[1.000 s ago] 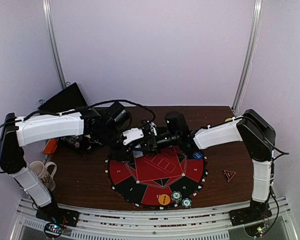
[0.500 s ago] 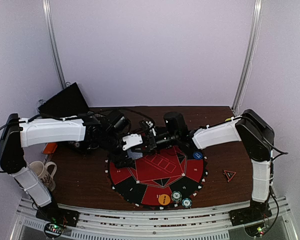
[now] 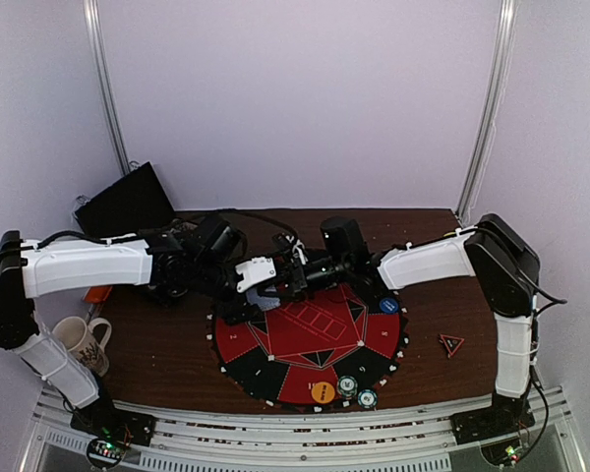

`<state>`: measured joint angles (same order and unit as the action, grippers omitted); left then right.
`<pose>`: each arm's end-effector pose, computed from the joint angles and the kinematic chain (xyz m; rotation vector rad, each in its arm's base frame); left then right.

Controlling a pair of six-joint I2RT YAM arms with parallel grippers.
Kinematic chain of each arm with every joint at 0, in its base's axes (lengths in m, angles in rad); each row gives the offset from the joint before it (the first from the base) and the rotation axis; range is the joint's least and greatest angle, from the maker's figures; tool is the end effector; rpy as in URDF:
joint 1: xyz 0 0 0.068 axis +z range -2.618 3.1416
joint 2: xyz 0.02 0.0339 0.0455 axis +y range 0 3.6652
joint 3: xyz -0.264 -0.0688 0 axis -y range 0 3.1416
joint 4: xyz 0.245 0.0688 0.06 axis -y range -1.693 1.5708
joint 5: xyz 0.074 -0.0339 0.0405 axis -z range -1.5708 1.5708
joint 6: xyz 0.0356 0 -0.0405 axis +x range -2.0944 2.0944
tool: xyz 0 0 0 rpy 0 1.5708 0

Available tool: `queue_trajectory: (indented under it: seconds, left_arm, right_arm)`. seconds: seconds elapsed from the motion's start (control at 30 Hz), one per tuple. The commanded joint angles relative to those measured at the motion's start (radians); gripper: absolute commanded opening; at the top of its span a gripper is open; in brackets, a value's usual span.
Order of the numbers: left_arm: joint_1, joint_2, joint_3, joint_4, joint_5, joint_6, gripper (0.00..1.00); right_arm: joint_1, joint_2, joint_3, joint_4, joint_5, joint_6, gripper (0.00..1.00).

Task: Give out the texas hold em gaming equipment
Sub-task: Pass from the right arm to the left

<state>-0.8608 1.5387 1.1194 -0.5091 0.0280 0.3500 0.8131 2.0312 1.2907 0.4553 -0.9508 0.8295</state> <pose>0.2113 -0.2474 0.2447 1.4414 2.0621 -0.2456 0.2879 0.3464 0.2024 -0.7961 2.1166 1.8967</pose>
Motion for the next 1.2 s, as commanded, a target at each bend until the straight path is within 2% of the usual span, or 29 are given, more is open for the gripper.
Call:
queue_trajectory:
  seconds: [0.0, 0.1, 0.23, 0.33, 0.4, 0.47, 0.63, 0.9, 1.17]
  left_arm:
    - [0.018, -0.053, -0.023, 0.095, 0.028, 0.001, 0.80]
    - [0.023, -0.051, -0.026, 0.078, 0.028, 0.003, 0.77]
    - [0.027, -0.048, -0.025, 0.071, 0.027, 0.005, 0.65]
    - [0.029, -0.045, -0.013, 0.067, 0.028, 0.011, 0.62]
    - [0.030, -0.041, -0.001, 0.057, 0.030, 0.016, 0.59]
    - [0.030, -0.037, 0.006, 0.047, 0.031, 0.016, 0.56]
    - [0.030, -0.039, 0.001, 0.034, 0.027, 0.007, 0.55]
    - [0.031, -0.035, 0.005, 0.020, 0.014, 0.014, 0.54]
    - [0.031, -0.021, -0.004, 0.017, 0.006, 0.021, 0.53]
  right_arm:
    - [0.005, -0.027, 0.025, -0.039, -0.003, -0.041, 0.00]
    - [0.006, -0.028, 0.025, -0.041, -0.002, -0.041, 0.00]
    - [0.005, -0.029, 0.027, -0.039, -0.007, -0.039, 0.00]
    - [0.005, -0.030, 0.029, -0.041, -0.008, -0.041, 0.01]
    - [0.005, -0.031, 0.031, -0.053, -0.008, -0.050, 0.09]
    - [0.005, -0.032, 0.038, -0.107, 0.013, -0.083, 0.13]
    - [0.003, -0.045, 0.049, -0.179, 0.062, -0.137, 0.32]
    - [0.002, -0.043, 0.118, -0.387, 0.163, -0.279, 0.39]
    - [0.001, -0.070, 0.144, -0.495, 0.225, -0.349, 0.37]
